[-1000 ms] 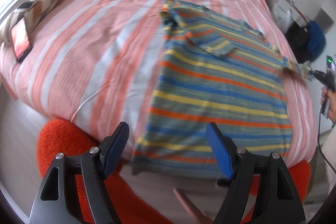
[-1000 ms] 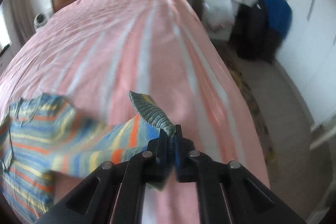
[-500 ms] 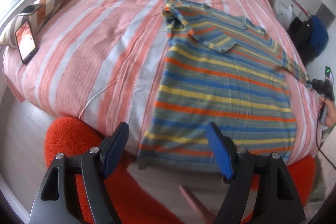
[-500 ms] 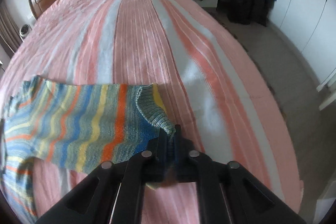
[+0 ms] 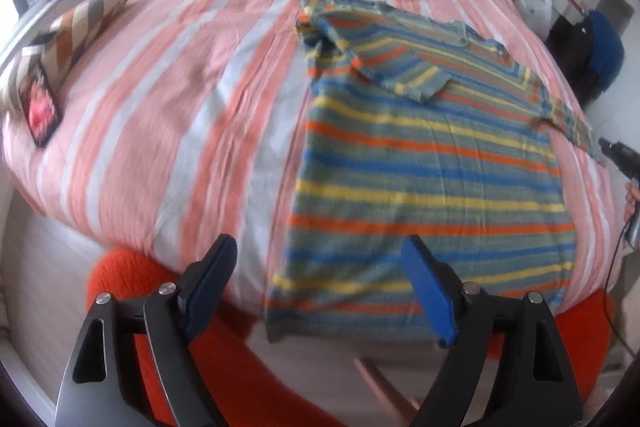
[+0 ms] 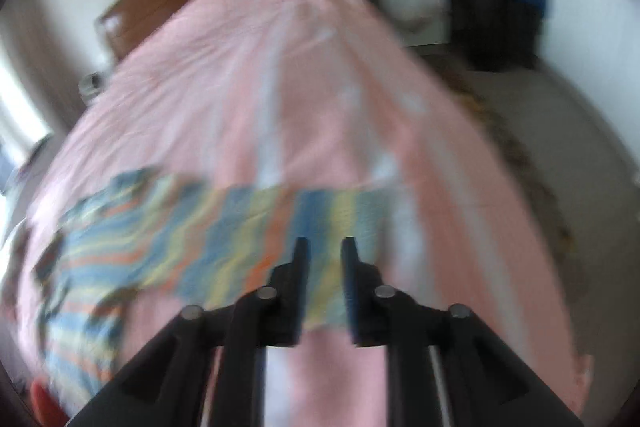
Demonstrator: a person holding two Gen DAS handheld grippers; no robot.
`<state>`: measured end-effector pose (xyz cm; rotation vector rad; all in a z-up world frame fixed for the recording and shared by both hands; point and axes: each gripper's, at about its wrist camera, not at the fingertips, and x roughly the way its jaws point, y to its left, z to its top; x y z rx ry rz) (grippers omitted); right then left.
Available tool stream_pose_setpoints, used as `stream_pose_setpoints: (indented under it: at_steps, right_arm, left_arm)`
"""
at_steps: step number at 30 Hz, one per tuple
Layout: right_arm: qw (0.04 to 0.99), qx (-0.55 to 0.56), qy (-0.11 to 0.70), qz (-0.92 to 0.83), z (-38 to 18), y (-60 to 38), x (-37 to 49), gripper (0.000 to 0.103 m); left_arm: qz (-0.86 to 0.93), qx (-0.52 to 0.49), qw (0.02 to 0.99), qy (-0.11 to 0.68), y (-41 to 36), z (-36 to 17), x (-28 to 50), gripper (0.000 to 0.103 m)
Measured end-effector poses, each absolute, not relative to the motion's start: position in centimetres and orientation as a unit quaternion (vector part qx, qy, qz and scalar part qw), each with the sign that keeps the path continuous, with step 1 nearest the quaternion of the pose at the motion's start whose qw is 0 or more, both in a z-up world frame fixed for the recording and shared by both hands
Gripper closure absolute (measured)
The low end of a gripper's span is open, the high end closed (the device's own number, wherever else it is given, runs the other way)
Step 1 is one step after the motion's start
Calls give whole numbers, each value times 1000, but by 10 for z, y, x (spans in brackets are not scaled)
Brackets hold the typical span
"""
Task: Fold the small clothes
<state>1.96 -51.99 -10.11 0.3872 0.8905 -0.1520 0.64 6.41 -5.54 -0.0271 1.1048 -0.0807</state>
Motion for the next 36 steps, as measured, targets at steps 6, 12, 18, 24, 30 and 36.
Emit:
stream_pose_setpoints:
  at_steps: [6, 12, 18, 24, 30, 36]
  right_arm:
    - [862, 182, 456, -124, -138, -502, -1, 74]
    - [885, 216, 398, -106, -111, -460, -62, 69]
    - [896, 223, 373, -94, -100, -422, -115, 67]
    - [907, 203, 358, -87, -102, -388, -119, 67]
    - [925, 160, 338, -74, -98, -364, -121, 67]
    - [918, 158, 358, -60, -117, -348, -110, 66]
  left_arm:
    - [-76, 96, 887, 446, 34, -22, 63, 4]
    - [-199, 272, 832, 441, -44, -78, 125, 15]
    - [-232, 288, 788, 491, -72, -131, 163, 59]
    - [-146, 170, 852, 473, -6, -79, 187, 97]
    - [129, 18, 879, 458, 164, -44, 204, 98]
    - [224, -2, 823, 522, 231, -104, 202, 98]
